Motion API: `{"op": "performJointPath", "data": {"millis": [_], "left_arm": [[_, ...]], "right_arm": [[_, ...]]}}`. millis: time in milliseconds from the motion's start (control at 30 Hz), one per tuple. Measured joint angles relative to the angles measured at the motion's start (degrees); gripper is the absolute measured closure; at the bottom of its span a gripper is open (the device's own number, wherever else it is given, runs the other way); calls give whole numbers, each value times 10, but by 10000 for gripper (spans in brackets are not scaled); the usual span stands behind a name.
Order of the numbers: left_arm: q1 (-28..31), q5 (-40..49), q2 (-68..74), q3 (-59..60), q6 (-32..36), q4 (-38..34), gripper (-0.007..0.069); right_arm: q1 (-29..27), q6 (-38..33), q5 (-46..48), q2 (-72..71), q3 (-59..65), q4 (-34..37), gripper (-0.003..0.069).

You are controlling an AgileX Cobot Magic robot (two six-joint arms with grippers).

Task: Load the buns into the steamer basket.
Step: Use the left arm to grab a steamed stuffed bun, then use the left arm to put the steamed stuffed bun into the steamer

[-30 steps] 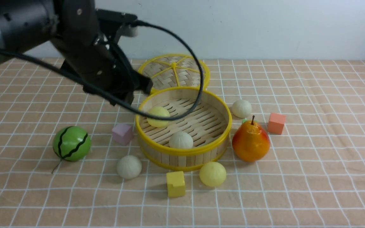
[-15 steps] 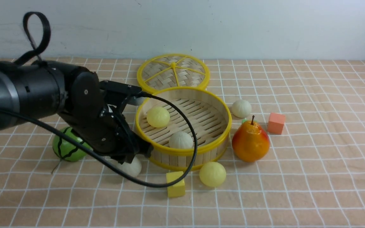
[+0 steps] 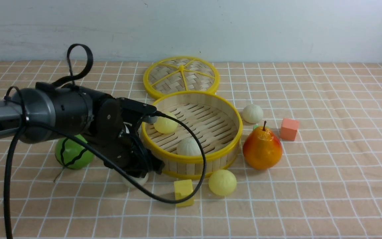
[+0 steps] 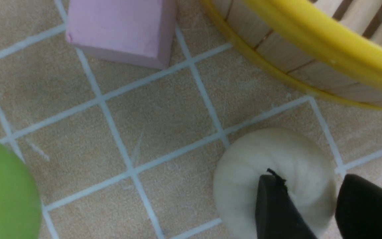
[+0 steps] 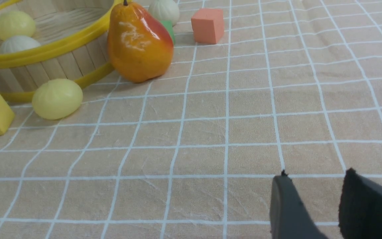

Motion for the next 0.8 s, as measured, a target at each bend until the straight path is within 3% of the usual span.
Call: {"op": "performJointPath", "data": {"millis": [233,433,800], "left_arm": [[0,-3,3,0,0,4,470],[0,7,0,0,0,7,630],[0,53,-121,-9,0,-11,637]], "right_arm": [[0,0,0,0,0,1,420],[0,0,0,0,0,0,420],[0,0,0,0,0,0,420]]}}
